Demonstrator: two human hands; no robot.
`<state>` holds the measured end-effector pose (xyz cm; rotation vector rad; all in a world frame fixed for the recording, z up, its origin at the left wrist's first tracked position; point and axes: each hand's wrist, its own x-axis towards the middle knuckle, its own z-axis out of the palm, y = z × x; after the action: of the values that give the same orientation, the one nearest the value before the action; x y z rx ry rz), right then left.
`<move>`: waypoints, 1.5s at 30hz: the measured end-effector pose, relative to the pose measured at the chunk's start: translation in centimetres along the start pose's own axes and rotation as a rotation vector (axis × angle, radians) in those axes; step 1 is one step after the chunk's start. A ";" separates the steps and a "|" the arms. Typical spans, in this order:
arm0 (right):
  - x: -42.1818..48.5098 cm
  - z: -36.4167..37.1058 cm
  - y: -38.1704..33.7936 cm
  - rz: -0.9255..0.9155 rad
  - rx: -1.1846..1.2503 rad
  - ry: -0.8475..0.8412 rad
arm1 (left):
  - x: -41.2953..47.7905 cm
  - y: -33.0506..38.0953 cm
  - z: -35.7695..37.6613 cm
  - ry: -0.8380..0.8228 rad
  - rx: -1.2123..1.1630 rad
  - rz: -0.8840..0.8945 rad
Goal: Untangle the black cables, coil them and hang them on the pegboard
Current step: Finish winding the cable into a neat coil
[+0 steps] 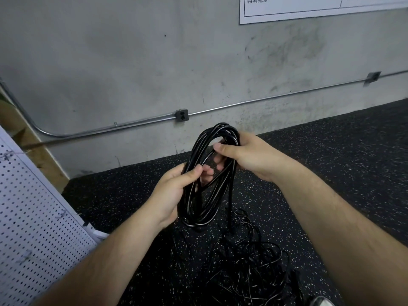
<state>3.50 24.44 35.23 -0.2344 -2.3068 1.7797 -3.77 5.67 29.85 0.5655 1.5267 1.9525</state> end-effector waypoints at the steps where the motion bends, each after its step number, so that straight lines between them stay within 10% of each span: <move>1: 0.0 0.1 0.0 0.006 -0.007 0.005 | 0.1 0.1 0.0 0.018 -0.013 0.000; 11: 0.1 0.7 -0.9 -0.035 -0.308 0.152 | 0.4 0.3 0.3 0.133 0.129 0.078; 24: 0.2 1.9 0.6 0.069 0.496 -0.110 | 0.6 -0.1 -0.4 0.018 0.255 -0.008; 28: 0.4 2.3 2.4 0.029 0.224 -0.028 | 1.1 0.3 -0.9 0.165 0.220 0.125; 37: -2.5 6.8 8.8 0.264 -0.241 -0.528 | 1.8 4.2 -4.5 0.342 0.065 0.301; 45: -2.2 7.7 10.0 0.148 -0.562 -0.422 | 1.8 4.8 -6.0 0.450 0.039 0.327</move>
<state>3.51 19.27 23.51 -0.1246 -3.1390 1.2834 -9.94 1.77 32.91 0.4290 1.8364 2.4270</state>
